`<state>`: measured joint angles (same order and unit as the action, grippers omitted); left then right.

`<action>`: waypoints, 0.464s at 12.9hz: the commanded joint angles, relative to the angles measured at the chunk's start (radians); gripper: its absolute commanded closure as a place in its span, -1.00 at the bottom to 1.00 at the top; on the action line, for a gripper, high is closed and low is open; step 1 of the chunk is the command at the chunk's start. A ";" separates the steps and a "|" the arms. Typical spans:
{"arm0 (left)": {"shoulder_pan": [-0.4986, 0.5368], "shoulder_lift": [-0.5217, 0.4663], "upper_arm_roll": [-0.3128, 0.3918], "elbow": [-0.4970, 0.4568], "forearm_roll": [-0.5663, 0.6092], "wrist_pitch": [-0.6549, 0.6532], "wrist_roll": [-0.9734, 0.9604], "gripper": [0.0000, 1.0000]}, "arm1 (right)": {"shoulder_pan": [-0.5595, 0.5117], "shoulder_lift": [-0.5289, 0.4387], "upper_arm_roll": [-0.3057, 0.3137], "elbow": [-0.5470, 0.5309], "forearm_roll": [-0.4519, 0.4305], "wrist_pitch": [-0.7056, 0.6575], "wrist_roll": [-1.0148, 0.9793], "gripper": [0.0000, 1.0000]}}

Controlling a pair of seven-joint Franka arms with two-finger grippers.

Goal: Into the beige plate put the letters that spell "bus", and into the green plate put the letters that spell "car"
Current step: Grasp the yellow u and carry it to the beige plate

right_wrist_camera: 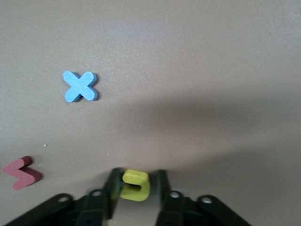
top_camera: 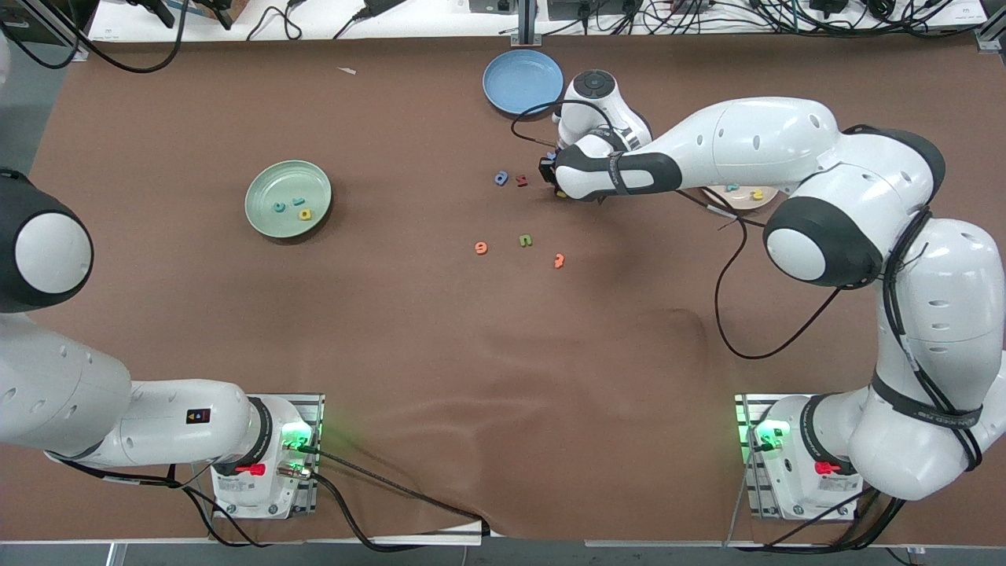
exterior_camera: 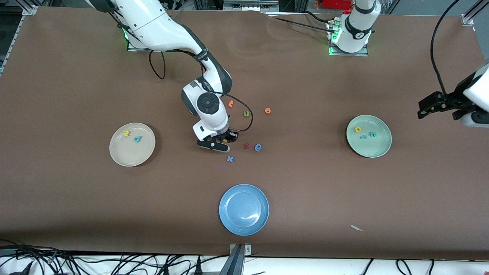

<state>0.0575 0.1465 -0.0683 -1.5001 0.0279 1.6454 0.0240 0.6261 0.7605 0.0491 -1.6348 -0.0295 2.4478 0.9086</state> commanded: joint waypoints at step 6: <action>-0.011 0.048 0.012 0.026 -0.028 0.036 0.024 -1.00 | -0.011 -0.029 -0.006 -0.029 -0.053 0.007 -0.006 0.77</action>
<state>0.0429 0.2218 -0.0670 -1.4867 0.0263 1.6926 0.0242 0.6291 0.7584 0.0481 -1.6352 -0.0573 2.4470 0.9083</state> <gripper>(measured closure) 0.000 0.731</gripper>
